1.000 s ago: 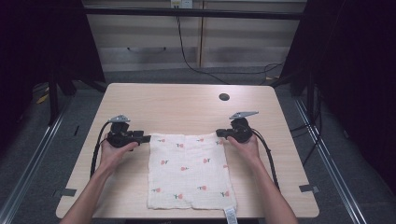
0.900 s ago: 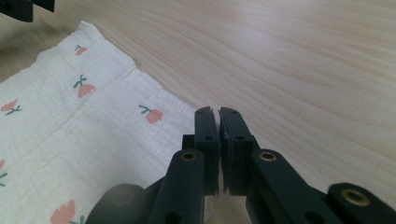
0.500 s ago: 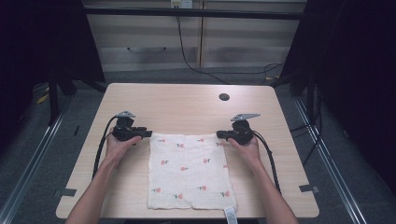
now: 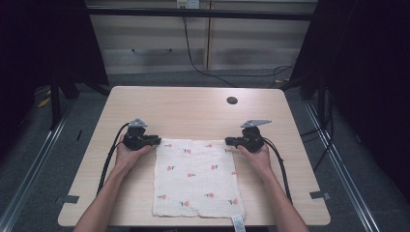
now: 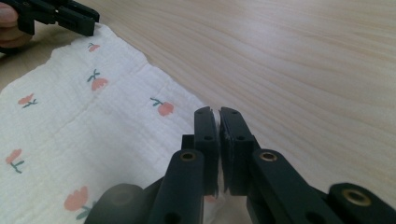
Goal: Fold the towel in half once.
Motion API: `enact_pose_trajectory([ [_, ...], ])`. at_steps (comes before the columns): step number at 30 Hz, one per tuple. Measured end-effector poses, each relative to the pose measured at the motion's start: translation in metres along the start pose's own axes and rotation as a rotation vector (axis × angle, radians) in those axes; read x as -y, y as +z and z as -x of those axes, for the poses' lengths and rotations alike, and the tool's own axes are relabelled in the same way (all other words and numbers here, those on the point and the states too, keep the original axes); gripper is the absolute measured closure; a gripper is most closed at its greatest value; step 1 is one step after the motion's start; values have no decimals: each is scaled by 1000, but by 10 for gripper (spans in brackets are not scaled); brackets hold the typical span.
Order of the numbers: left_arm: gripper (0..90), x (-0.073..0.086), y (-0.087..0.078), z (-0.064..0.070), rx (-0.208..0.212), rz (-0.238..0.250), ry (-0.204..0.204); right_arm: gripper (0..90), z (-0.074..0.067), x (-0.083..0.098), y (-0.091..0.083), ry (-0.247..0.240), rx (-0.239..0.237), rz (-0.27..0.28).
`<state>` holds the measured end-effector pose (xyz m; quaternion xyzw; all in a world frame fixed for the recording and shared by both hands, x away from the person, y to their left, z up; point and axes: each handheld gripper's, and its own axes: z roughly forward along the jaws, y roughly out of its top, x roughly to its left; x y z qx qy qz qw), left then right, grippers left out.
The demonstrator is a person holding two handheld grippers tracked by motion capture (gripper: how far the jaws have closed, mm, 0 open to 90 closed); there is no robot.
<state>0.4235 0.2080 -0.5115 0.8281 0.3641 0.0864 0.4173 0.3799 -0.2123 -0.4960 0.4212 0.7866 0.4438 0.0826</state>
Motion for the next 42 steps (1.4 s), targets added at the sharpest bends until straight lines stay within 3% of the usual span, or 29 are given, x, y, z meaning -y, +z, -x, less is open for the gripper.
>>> enact_pose_trajectory([
  [2, 828, 0, 0, -1, 17, 0, -37, 860, 0, 2, -1, 4, 4, -8],
  [8, 881, 0, 0, 0, 9, 2, -42, 861, -1, 0, -6, 2, 0, 13],
  [13, 883, -2, -5, 2, 32, 31, -63, 861, 0, -1, -11, 4, 3, 23],
  [17, 882, -5, -12, 6, 40, 53, -47, 861, -5, -1, -12, -7, 1, 11],
  [24, 882, -14, -28, 8, 64, 129, -55, 863, -9, -8, -29, -21, 3, 65],
  [36, 883, -22, -46, 10, 74, 201, -51, 866, -12, -13, -39, -29, 11, 103],
  [42, 884, -29, -55, 15, 92, 239, -46, 867, -15, -23, -50, -40, 7, 159],
])
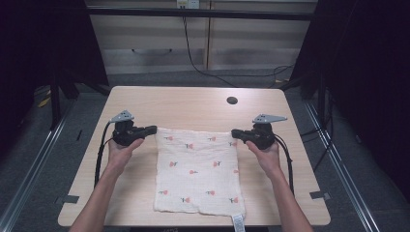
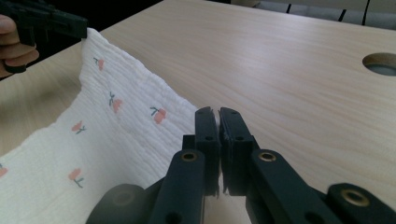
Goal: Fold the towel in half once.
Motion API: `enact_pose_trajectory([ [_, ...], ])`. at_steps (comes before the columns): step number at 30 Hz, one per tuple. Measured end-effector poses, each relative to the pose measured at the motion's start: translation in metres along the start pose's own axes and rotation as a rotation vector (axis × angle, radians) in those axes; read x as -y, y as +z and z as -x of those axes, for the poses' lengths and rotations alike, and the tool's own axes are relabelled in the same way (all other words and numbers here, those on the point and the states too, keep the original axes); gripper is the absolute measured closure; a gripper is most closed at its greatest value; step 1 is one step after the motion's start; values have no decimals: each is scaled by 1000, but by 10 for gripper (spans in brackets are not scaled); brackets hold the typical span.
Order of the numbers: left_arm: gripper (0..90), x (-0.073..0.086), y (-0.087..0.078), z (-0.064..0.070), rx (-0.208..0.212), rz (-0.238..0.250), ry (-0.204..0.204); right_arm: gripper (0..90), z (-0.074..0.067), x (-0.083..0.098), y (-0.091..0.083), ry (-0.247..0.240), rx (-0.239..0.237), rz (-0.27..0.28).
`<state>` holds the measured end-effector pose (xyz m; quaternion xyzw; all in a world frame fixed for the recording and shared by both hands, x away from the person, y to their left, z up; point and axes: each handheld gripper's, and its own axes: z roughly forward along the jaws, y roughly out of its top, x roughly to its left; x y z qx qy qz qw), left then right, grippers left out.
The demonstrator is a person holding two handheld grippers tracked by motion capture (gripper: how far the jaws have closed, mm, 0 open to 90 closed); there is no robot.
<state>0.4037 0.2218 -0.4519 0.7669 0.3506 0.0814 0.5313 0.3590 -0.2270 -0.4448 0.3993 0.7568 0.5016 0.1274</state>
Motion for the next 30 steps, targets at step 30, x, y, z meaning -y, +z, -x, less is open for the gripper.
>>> enact_pose_trajectory([
  [30, 883, -20, -32, 24, 21, -5, 78, 867, -6, -33, -14, -73, 30, -18],
])
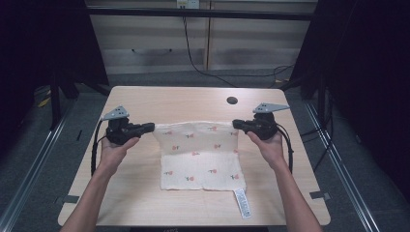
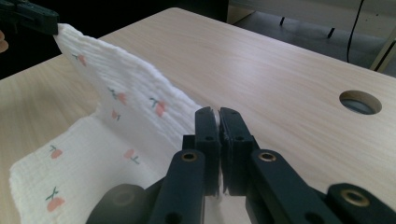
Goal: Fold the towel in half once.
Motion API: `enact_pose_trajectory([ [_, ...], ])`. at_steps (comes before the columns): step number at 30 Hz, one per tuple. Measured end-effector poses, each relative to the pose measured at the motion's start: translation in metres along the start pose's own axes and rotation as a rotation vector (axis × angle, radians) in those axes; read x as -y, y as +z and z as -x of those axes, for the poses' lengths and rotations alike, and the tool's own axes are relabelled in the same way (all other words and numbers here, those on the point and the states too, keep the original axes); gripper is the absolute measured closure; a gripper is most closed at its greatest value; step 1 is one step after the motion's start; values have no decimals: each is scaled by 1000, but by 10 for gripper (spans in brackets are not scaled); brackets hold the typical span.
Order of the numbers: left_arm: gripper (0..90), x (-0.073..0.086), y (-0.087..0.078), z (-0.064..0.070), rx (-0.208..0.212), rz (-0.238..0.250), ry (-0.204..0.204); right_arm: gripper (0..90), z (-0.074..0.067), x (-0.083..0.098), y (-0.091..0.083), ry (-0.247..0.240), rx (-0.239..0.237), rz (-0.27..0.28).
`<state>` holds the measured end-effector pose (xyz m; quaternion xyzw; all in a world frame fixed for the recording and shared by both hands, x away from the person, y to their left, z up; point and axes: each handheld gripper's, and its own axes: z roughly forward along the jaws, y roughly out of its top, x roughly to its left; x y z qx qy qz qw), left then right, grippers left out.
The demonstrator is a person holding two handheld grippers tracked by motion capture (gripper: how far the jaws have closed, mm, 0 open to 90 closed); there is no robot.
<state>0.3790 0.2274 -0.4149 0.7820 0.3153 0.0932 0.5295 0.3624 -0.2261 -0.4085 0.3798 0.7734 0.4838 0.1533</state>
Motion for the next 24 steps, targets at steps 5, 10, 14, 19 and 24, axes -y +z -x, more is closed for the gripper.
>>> enact_pose_trajectory([
  [5, 884, 8, -10, 9, 22, 2, 2, 867, -5, 11, -13, -14, -25, -6],
  [10, 884, 6, -13, 21, 69, 2, 14, 867, -18, 17, -24, -43, -41, -2],
  [14, 883, 6, -15, 27, 64, -12, 39, 867, -21, 21, -28, -38, -44, 5],
  [19, 883, 24, -15, 27, 47, -49, 32, 866, -28, 37, -35, -34, -55, -10],
  [24, 883, 37, -12, 30, 32, -86, 39, 866, -34, 46, -33, -35, -71, -32],
])
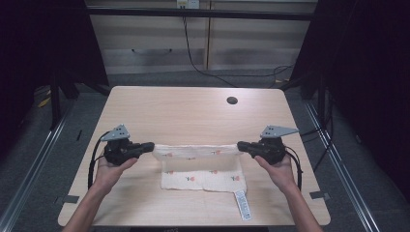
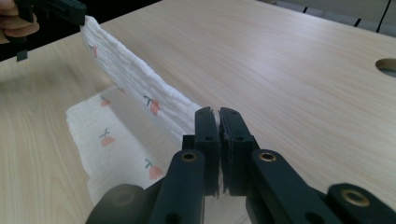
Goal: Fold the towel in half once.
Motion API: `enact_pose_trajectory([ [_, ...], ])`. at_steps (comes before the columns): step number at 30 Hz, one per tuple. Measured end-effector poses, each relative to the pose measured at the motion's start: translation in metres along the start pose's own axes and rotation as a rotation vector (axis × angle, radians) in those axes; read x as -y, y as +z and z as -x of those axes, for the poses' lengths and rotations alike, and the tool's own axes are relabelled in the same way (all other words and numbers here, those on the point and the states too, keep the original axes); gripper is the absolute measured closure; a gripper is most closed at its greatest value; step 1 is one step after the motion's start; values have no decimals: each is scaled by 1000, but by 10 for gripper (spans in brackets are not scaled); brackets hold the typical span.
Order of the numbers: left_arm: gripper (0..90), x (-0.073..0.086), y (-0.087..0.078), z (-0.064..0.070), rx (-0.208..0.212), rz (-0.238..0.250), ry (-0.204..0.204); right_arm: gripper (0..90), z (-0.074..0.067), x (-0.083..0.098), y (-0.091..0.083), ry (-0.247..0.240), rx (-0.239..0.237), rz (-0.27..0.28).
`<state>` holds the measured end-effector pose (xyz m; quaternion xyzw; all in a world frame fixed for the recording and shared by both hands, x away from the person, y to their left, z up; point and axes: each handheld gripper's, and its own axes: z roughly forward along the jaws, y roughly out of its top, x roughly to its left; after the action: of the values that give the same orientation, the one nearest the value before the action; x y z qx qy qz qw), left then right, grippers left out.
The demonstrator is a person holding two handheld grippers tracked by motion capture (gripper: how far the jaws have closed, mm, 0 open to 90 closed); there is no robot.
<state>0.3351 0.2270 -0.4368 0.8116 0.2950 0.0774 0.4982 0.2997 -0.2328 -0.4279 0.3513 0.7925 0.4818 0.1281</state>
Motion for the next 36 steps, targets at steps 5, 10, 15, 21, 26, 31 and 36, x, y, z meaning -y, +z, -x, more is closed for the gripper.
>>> enact_pose_trajectory([
  [5, 884, 9, -7, 7, 5, 13, -8, 865, -11, 13, -3, -5, -24, -30],
  [10, 884, 17, -4, 13, 10, -20, -1, 865, -16, 18, -7, -2, -35, -37],
  [15, 883, 32, 2, 15, 15, -74, -3, 864, -18, 33, -7, 12, -46, -70],
  [21, 883, 41, 5, 20, 26, -101, -2, 860, -21, 49, 1, 24, -60, -107],
  [26, 882, 53, 9, 24, 38, -131, -9, 860, -21, 57, 2, 43, -58, -131],
  [31, 880, 56, 10, 31, 50, -147, 16, 846, -24, 63, 7, 31, -61, -172],
  [36, 857, 58, 11, 31, 35, -162, 23, 821, -24, 64, 6, 31, -66, -172],
])
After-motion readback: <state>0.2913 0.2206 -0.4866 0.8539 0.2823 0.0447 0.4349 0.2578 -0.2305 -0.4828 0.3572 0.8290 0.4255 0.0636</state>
